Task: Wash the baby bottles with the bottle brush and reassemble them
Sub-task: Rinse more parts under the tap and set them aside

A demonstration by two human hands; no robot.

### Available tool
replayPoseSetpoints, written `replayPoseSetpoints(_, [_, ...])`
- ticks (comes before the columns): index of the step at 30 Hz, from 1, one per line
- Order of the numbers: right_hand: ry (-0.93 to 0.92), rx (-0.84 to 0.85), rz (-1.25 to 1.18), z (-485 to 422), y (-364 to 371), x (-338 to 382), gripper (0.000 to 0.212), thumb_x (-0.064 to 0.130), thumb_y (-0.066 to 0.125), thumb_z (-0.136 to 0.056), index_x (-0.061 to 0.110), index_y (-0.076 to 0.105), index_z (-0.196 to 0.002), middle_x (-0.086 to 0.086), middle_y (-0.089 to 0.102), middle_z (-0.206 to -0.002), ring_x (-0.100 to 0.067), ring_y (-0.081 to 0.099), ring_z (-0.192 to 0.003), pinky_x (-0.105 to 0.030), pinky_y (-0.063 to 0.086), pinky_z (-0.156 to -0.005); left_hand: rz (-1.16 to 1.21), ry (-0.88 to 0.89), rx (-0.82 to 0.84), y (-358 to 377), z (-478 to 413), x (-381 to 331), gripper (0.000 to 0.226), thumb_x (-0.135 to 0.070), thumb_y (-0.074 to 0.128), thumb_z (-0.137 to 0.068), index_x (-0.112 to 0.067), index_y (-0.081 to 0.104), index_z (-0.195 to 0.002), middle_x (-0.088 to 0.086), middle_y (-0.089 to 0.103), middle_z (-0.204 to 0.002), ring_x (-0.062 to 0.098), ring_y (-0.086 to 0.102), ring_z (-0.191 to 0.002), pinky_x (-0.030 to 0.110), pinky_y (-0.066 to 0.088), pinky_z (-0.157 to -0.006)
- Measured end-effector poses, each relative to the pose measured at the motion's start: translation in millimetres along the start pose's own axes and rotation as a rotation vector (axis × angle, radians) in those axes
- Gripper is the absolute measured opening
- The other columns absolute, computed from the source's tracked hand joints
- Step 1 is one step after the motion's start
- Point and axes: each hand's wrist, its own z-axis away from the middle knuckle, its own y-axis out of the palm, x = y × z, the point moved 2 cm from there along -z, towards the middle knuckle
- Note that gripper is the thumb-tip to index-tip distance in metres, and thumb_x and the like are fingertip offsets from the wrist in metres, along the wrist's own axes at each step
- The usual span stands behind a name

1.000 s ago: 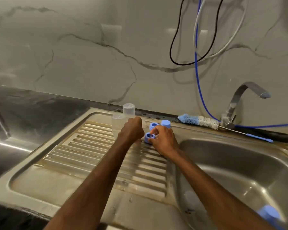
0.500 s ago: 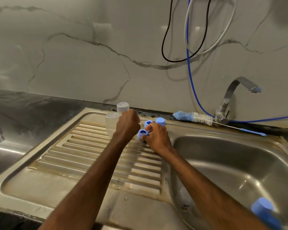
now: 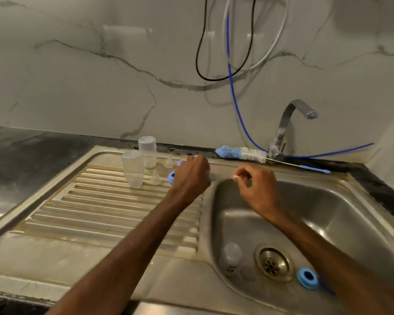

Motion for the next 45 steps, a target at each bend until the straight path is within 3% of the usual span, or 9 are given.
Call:
replayPoseSetpoints(7, [0.437,0.378,0.128,46,-63,-128,0.011,0.014,0.085,-0.074,0.021,0.077,-0.074,0.008,0.072,-0.067,-0.004,0.067,-0.065,-0.017,0.051,-0.065,-0.072,0.195,0.326,65,32,-101,0.026,-0.026,0.060,-0.096,-0.015,0.059,-0.119,0.015,0.059,-0.125,0.036,0.059,-0.115,0.045,0.048,-0.096])
replayPoseSetpoints(12, [0.668,0.930,0.530,87,-69,-198,0.035,0.037,0.093,-0.064,0.025,0.069,-0.087,0.001,0.072,-0.094,-0.016,0.070,-0.092,-0.037,0.059,-0.089,-0.096,0.262,0.417,102,37,-151,0.026,-0.020,0.061,-0.093,-0.017,0.062,-0.119,0.014,0.060,-0.126,0.036,0.059,-0.117,0.044,0.047,-0.097])
replayPoseSetpoints(19, [0.676,0.971,0.715,99,-63,-207,0.065,0.042,0.088,-0.073,0.017,0.059,-0.126,-0.005,0.064,-0.128,-0.022,0.065,-0.115,-0.030,0.053,-0.088,-0.122,0.305,0.424,127,29,-176,0.027,-0.018,0.062,-0.093,-0.013,0.062,-0.119,0.015,0.062,-0.125,0.036,0.061,-0.116,0.044,0.047,-0.095])
replayPoseSetpoints(23, [0.746,0.894,0.488,84,-59,-212,0.040,0.044,0.086,-0.074,0.020,0.075,-0.105,0.003,0.075,-0.105,-0.011,0.071,-0.097,-0.026,0.055,-0.088,-0.150,0.320,0.414,134,24,-174,0.026,-0.016,0.062,-0.092,-0.011,0.062,-0.117,0.015,0.062,-0.124,0.036,0.061,-0.115,0.044,0.048,-0.094])
replayPoseSetpoints(25, [0.658,0.661,0.292,71,-57,-215,0.032,0.038,0.090,-0.068,0.021,0.076,-0.092,0.006,0.074,-0.089,-0.010,0.070,-0.085,-0.030,0.056,-0.083,-0.173,0.340,0.381,137,18,-170,0.029,-0.016,0.062,-0.092,-0.010,0.059,-0.120,0.016,0.059,-0.126,0.037,0.057,-0.119,0.044,0.047,-0.094])
replayPoseSetpoints(34, [0.643,0.276,-0.327,34,-38,-195,0.040,0.017,0.078,-0.088,0.005,0.063,-0.123,-0.015,0.070,-0.117,-0.028,0.068,-0.108,-0.045,0.055,-0.097,-0.638,0.726,-0.200,142,-60,-172,0.060,-0.007,0.036,-0.096,-0.010,0.036,-0.156,0.018,0.016,-0.169,0.032,0.017,-0.156,0.045,0.023,-0.124])
replayPoseSetpoints(38, [0.599,0.146,-0.403,30,-29,-187,0.051,0.015,0.081,-0.084,0.010,0.056,-0.129,-0.004,0.065,-0.123,-0.021,0.065,-0.110,-0.037,0.054,-0.096,-0.956,0.762,-0.172,139,-88,-172,0.067,-0.006,0.030,-0.102,-0.005,0.001,-0.162,0.018,-0.010,-0.169,0.030,-0.010,-0.157,0.048,0.001,-0.125])
replayPoseSetpoints(43, [0.487,0.130,-0.398,24,-33,-178,0.060,0.012,0.082,-0.082,0.014,0.056,-0.136,-0.003,0.065,-0.128,-0.018,0.064,-0.114,-0.036,0.053,-0.101,-1.006,0.797,-0.194,145,-95,-163,0.067,-0.004,0.021,-0.098,-0.003,0.000,-0.161,0.016,-0.005,-0.170,0.028,-0.005,-0.157,0.044,0.002,-0.125])
replayPoseSetpoints(45, [0.480,0.155,-0.388,28,-32,-175,0.060,0.009,0.082,-0.082,0.012,0.056,-0.136,-0.001,0.064,-0.126,-0.014,0.063,-0.112,-0.021,0.052,-0.095,-0.966,0.786,-0.158,145,-92,-159,0.072,0.002,0.017,-0.093,-0.002,-0.005,-0.161,0.017,-0.008,-0.170,0.029,-0.008,-0.157,0.043,0.003,-0.127])
